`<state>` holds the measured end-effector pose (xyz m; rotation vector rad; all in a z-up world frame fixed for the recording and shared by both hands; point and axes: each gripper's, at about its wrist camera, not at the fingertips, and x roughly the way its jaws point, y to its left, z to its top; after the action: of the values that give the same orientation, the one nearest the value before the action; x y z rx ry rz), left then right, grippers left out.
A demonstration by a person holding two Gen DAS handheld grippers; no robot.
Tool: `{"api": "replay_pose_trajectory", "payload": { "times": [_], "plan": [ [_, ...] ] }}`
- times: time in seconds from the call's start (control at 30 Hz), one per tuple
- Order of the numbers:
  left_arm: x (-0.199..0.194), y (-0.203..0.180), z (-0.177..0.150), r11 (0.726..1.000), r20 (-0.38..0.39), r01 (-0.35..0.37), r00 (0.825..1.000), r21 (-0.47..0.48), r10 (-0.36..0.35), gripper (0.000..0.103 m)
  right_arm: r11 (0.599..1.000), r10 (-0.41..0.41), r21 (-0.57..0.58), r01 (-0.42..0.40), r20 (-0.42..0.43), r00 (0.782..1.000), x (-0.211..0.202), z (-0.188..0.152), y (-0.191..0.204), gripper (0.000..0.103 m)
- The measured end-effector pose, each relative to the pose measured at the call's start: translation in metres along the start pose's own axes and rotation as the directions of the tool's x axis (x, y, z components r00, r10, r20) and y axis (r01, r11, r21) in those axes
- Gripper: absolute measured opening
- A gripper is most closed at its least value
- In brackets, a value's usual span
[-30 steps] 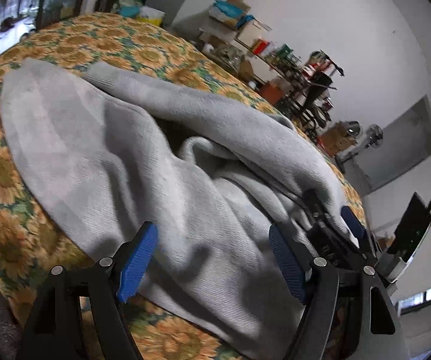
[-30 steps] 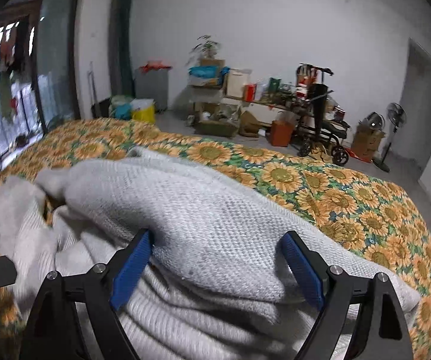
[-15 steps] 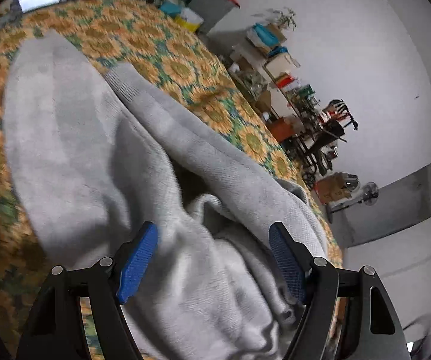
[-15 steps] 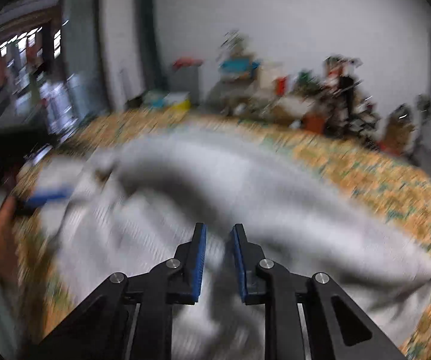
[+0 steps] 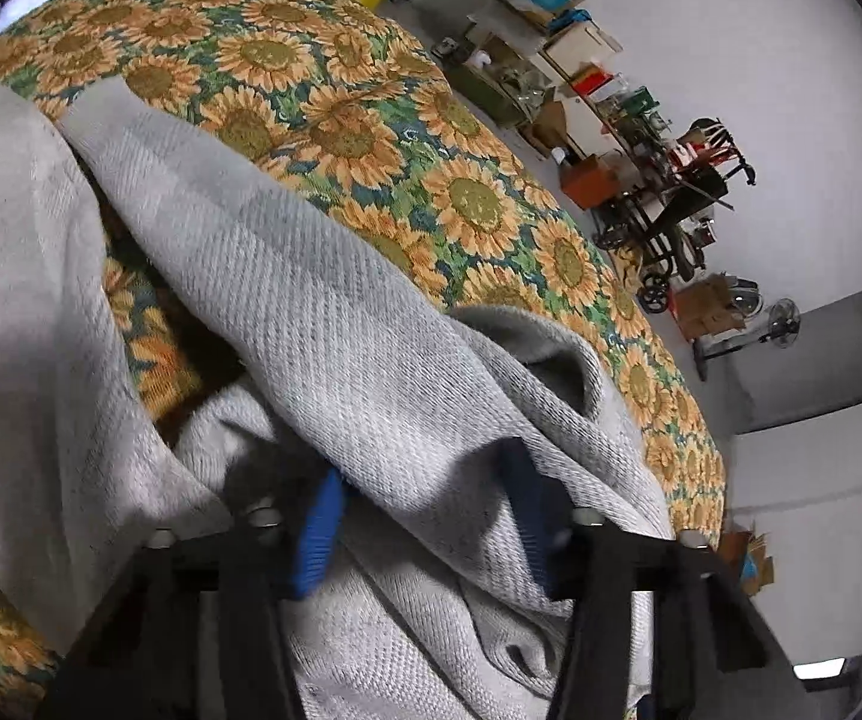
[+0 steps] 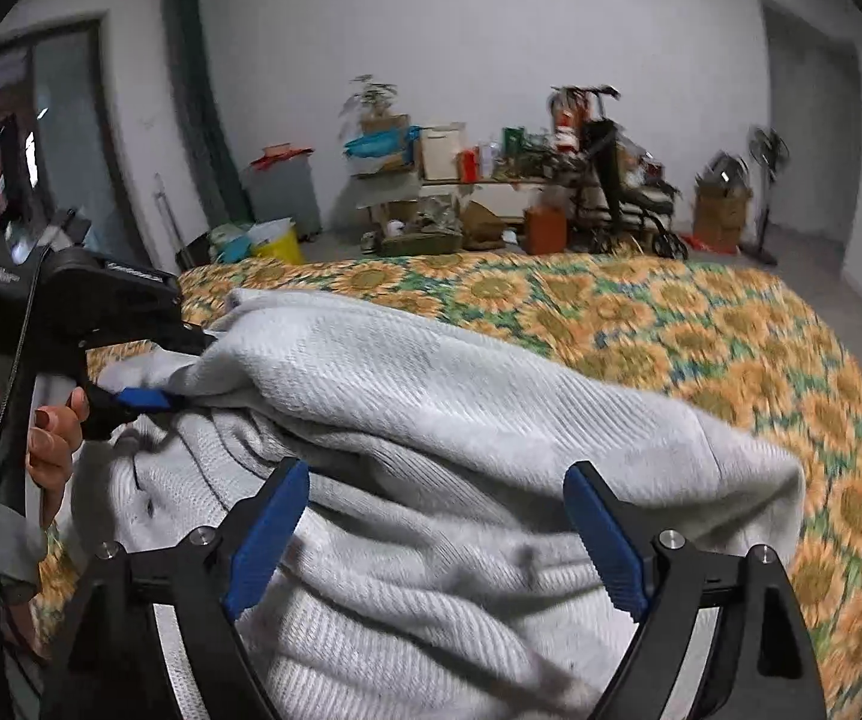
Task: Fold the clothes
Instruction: 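Grasp the blanket fold with the right gripper and lift it toward the left gripper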
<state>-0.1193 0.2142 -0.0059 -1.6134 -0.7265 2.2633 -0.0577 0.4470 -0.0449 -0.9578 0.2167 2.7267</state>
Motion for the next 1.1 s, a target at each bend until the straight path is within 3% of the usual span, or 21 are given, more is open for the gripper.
{"api": "replay_pose_trajectory", "payload": {
  "times": [0.1, 0.3, 0.37, 0.4, 0.47, 0.5, 0.57, 0.63, 0.8, 0.87, 0.9, 0.93, 1.0, 1.07, 1.1],
  "plan": [
    [-0.01, 0.001, 0.0, 0.999, -0.016, 0.035, 0.999, 0.027, -0.034, 0.019, 0.995, 0.016, -0.103, -0.014, 0.015, 1.0, 0.011, 0.005, 0.02, 0.092],
    [-0.054, 0.02, 0.0, 0.991, -0.003, 0.135, 0.991, 0.024, -0.135, 0.012, 0.98, 0.018, -0.199, -0.012, 0.027, 0.999, 0.045, 0.02, 0.055, 0.09],
    [-0.069, 0.027, -0.005, 0.986, 0.004, 0.164, 0.986, 0.027, -0.165, 0.011, 0.978, 0.058, -0.202, -0.046, 0.055, 0.997, 0.048, 0.026, 0.061, 0.071],
    [-0.072, 0.03, -0.007, 0.985, 0.005, 0.171, 0.985, 0.03, -0.171, 0.011, 0.978, 0.078, -0.201, -0.065, 0.061, 0.995, 0.05, 0.028, 0.064, 0.035],
    [-0.076, 0.039, -0.012, 0.986, 0.007, 0.163, 0.987, 0.033, -0.163, 0.009, 0.978, 0.113, -0.18, -0.104, 0.04, 0.993, 0.053, 0.025, 0.067, 0.023],
    [-0.079, 0.042, -0.017, 0.988, 0.01, 0.148, 0.989, 0.043, -0.149, 0.002, 0.979, 0.111, -0.173, -0.104, 0.033, 0.993, 0.05, 0.021, 0.067, 0.015],
    [-0.086, 0.049, -0.025, 0.989, 0.024, 0.13, 0.991, 0.074, -0.132, 0.001, 0.979, 0.122, -0.165, -0.115, 0.031, 0.992, 0.035, 0.012, 0.067, 0.011],
    [-0.098, 0.061, -0.04, 0.985, 0.035, 0.134, 0.99, 0.11, -0.138, 0.001, 0.971, 0.183, -0.157, -0.179, 0.011, 0.983, 0.012, -0.002, 0.068, 0.01],
    [-0.118, 0.087, -0.05, 0.984, 0.079, 0.144, 0.985, 0.102, -0.153, 0.001, 0.946, 0.281, -0.13, -0.298, -0.129, 0.951, -0.014, -0.052, 0.073, 0.01],
    [-0.123, 0.096, -0.048, 0.986, 0.113, 0.159, 0.98, 0.055, -0.164, 0.004, 0.938, 0.309, -0.113, -0.329, -0.164, 0.937, -0.02, -0.071, 0.076, 0.01],
    [-0.124, 0.098, -0.047, 0.986, 0.119, 0.163, 0.979, 0.037, -0.166, 0.02, 0.934, 0.319, -0.113, -0.34, -0.17, 0.932, -0.024, -0.076, 0.075, 0.01],
    [-0.125, 0.099, -0.044, 0.986, 0.119, 0.163, 0.979, 0.022, -0.165, 0.05, 0.929, 0.329, -0.115, -0.351, -0.175, 0.928, -0.028, -0.08, 0.074, 0.011],
    [-0.127, 0.096, -0.039, 0.983, 0.131, 0.184, 0.974, 0.006, -0.183, 0.073, 0.923, 0.351, -0.103, -0.372, -0.177, 0.92, -0.032, -0.076, 0.067, 0.016],
    [-0.129, 0.087, -0.034, 0.98, 0.152, 0.2, 0.968, 0.021, -0.201, 0.073, 0.909, 0.404, -0.036, -0.415, -0.164, 0.9, -0.036, -0.064, 0.048, 0.028],
    [-0.127, 0.078, -0.03, 0.98, 0.151, 0.197, 0.968, 0.039, -0.201, 0.073, 0.91, 0.409, -0.016, -0.415, -0.147, 0.901, -0.041, -0.061, 0.04, 0.042]
  ]
}}
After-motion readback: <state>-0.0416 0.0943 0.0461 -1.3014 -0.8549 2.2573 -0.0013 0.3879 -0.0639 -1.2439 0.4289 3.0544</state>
